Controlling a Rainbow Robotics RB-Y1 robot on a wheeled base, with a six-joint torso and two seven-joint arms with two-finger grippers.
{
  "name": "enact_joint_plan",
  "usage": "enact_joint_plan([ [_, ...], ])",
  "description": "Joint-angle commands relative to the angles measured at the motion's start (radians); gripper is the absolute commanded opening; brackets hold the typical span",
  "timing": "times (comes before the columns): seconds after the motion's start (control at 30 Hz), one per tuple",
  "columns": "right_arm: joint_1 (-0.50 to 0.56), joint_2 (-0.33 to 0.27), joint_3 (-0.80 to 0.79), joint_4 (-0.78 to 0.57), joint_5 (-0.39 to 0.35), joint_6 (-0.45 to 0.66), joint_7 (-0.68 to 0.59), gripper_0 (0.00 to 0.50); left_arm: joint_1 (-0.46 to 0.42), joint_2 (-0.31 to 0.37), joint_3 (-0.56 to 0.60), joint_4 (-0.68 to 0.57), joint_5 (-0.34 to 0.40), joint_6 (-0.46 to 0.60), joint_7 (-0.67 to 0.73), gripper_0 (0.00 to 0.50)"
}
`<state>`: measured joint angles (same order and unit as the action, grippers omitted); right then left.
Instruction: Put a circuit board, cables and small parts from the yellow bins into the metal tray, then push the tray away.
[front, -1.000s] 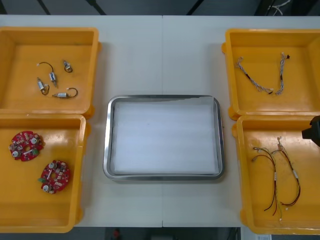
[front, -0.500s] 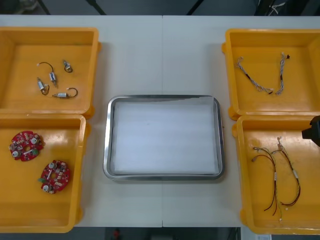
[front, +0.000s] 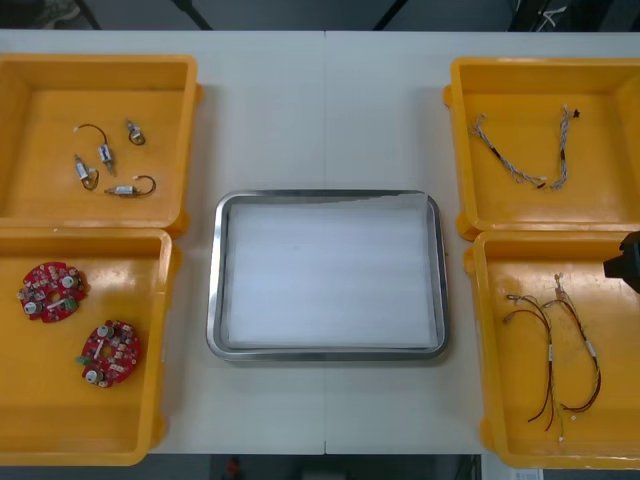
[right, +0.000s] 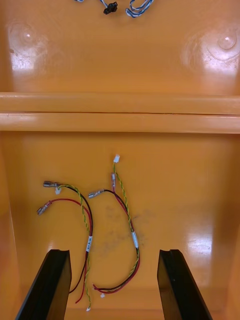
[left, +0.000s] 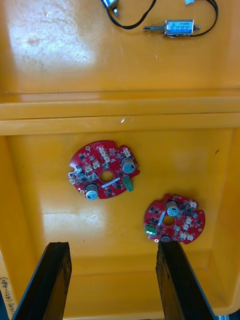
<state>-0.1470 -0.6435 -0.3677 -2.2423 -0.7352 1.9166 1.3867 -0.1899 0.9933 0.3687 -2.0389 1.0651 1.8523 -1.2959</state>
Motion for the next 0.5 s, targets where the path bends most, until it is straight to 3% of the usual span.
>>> enact_joint_plan([
  [0.03,0.017,-0.038,-0.031,-0.031,-0.006,0.003,-0.024,0.500,0.018,0.047,0.030,-0.021,0.007,-0.010,-0.051,0.500],
  [0.5,0.017,-0.038,-0.031,-0.031,-0.006,0.003,-0.024,0.500,0.018,0.047,0.030,-0.021,0.007,-0.010,-0.051,0.500],
])
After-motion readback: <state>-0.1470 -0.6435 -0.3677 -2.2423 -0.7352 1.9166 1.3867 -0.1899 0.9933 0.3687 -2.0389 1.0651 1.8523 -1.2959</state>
